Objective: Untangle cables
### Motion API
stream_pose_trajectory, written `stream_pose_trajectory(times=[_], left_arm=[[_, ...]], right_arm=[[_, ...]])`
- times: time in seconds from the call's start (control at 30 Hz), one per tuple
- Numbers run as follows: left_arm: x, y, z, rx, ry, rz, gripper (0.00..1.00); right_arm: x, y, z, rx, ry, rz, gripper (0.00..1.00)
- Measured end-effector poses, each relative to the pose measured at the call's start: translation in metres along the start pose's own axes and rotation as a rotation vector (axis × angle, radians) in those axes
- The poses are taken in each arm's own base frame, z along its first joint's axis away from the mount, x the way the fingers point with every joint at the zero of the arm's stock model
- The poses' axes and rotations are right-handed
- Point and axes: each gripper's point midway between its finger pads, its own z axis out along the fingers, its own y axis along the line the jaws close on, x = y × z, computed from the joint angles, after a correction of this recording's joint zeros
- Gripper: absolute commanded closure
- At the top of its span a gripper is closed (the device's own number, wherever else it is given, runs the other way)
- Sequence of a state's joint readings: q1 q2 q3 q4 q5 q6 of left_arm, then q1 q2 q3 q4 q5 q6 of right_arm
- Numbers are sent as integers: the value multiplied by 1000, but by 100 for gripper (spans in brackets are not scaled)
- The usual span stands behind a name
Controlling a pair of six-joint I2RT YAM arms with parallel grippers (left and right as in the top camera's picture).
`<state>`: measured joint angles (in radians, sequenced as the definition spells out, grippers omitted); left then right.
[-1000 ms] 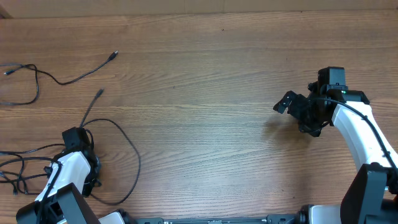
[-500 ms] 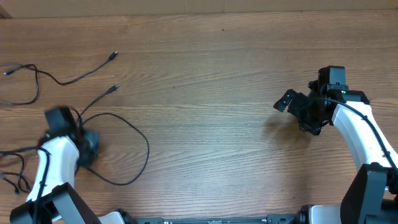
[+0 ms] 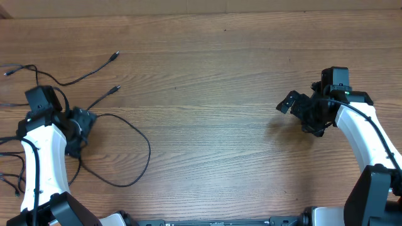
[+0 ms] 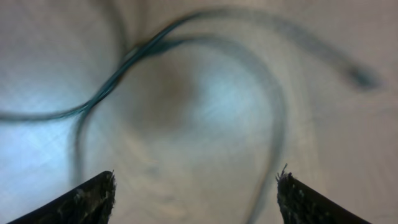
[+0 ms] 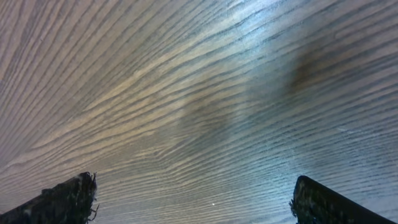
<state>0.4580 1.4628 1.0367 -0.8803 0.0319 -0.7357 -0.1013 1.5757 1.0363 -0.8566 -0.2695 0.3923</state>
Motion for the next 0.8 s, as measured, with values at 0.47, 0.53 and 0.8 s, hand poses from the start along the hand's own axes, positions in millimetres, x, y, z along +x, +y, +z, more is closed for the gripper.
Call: stream_pose_trajectory(times=[0.47,0.53,0.8], left_arm=[[55,79,73,-183,34,34,31],[52,80,75,-166,-4,14,38],[42,93,77,-186,-127,-22,95]], right_arm=[[-9,5,0,-19,-38,-13,0],[-10,5,0,-19,-38,-12,0],[-9,5,0,-18,-37,-12,0]])
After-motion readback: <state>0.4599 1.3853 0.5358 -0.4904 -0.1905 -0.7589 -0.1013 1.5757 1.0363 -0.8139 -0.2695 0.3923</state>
